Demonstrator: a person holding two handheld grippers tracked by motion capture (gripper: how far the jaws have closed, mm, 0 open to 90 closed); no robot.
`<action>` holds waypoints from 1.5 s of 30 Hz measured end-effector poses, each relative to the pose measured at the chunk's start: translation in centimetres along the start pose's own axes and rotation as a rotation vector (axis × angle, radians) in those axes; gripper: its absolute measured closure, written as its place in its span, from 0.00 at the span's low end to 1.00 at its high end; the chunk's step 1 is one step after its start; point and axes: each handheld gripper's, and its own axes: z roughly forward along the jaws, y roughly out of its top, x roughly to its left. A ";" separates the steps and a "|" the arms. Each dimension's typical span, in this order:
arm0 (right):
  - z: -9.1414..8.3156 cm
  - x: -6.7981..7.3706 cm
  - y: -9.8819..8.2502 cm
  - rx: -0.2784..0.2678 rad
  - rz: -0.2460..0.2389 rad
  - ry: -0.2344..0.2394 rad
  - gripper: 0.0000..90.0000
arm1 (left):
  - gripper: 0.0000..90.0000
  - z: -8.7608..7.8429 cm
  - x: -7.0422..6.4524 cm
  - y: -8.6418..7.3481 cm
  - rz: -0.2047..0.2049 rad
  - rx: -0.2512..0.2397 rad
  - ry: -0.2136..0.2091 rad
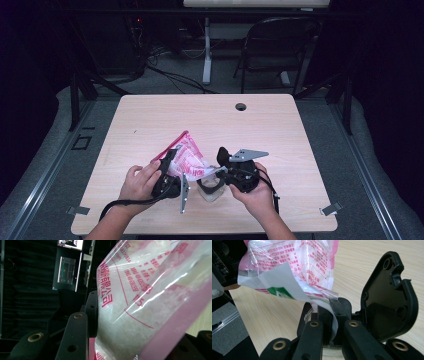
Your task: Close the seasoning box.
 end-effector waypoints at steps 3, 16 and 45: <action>0.0 0.0 -0.1 -0.001 -0.003 0.001 0.99 | 0.72 -0.1 0.0 0.1 0.007 -0.003 0.004; -0.2 0.1 -0.3 -0.001 0.000 0.004 0.99 | 0.72 -0.4 0.2 0.4 0.040 -0.006 0.013; 0.0 0.1 -0.5 0.000 0.004 0.006 0.98 | 0.72 -0.6 0.5 0.7 0.086 -0.003 0.011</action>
